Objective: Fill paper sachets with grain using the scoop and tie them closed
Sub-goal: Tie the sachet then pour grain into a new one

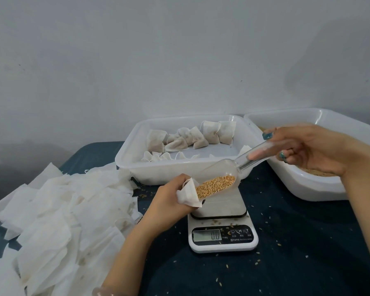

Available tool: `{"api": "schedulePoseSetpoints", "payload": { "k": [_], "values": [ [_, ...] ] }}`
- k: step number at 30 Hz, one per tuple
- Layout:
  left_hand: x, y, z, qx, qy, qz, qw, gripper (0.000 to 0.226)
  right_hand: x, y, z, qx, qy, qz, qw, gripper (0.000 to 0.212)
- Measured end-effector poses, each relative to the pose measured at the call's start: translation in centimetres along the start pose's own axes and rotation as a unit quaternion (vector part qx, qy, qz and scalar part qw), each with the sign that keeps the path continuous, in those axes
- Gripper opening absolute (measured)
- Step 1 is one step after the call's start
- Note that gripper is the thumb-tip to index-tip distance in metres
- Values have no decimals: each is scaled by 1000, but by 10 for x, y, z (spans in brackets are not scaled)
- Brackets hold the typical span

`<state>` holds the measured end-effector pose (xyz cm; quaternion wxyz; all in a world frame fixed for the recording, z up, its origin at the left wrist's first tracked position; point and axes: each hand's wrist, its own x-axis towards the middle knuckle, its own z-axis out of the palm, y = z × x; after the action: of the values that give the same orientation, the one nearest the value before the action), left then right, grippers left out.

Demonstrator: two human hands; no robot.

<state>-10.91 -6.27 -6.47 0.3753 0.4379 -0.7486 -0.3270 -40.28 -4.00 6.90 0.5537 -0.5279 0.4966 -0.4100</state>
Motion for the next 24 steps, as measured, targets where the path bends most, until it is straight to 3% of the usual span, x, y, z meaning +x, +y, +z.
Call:
{"api": "schedulePoseSetpoints", "payload": {
  "k": [7, 11, 15, 17, 20, 24],
  "values": [
    [0, 2, 5, -60, -30, -7, 998, 24, 0, -9, 18, -34, 59, -73, 995, 55],
    [-2, 5, 8, -82, -34, -10, 996, 25, 1, -3, 31, -36, 144, -148, 978, 21],
    [-2, 7, 10, -104, -33, -5, 994, 20, 13, 15, 52, -22, 243, -211, 947, 14],
    [-2, 7, 10, -111, -29, -5, 993, 22, 22, 26, 65, -2, 246, -213, 946, 9],
    [-2, 6, 11, -112, -24, -12, 993, 27, 37, 45, 81, -5, 220, -201, 955, 16],
    [-2, 6, 11, -92, -12, -17, 996, 29, 48, 59, 91, -40, 244, -228, 942, 25]
  ]
}}
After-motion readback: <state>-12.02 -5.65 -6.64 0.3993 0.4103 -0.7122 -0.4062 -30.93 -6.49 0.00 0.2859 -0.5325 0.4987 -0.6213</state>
